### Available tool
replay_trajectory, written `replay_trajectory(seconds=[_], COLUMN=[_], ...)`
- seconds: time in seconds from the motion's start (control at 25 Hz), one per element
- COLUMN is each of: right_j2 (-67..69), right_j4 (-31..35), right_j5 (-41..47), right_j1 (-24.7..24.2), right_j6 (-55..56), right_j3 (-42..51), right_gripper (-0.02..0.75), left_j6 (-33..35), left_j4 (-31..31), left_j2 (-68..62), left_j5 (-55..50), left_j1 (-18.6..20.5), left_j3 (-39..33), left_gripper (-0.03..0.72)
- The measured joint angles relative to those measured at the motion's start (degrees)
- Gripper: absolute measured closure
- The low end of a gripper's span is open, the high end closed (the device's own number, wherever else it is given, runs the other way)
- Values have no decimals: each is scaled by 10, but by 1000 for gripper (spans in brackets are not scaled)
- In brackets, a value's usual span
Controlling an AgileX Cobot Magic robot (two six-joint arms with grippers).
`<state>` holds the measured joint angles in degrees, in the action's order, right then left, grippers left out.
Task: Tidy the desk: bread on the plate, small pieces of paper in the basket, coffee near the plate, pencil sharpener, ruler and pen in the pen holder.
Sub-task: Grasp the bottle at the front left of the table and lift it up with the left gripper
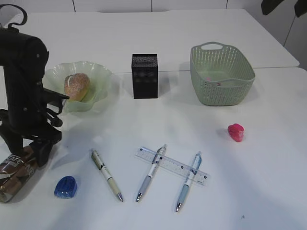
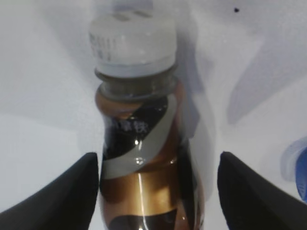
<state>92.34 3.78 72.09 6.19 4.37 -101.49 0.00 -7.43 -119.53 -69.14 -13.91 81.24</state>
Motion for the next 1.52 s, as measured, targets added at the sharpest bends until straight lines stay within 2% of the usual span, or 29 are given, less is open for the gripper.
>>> replay_trajectory(seconds=[0.48, 0.56, 0.72, 0.76, 1.12, 1.52], right_j2=[0, 0, 0, 0, 0, 0], right_j4=[0, 0, 0, 0, 0, -1], right_j5=[0, 0, 0, 0, 0, 0], right_j1=[0, 0, 0, 0, 0, 0], right_j6=[-7, -8, -9, -9, -10, -10], right_j3=[0, 0, 0, 0, 0, 0], right_gripper=[225, 225, 225, 225, 225, 225], left_j6=[0, 0, 0, 0, 0, -12], left_j4=[-1, -1, -1, -3, 0, 25], left_j2=[-19, -24, -24, -24, -20, 89], left_j5=[1, 1, 1, 0, 0, 11], left_j1=[10, 10, 10, 10, 10, 10], left_j3=[0, 0, 2, 3, 3, 2], left_gripper=[147, 188, 347, 359, 370, 372])
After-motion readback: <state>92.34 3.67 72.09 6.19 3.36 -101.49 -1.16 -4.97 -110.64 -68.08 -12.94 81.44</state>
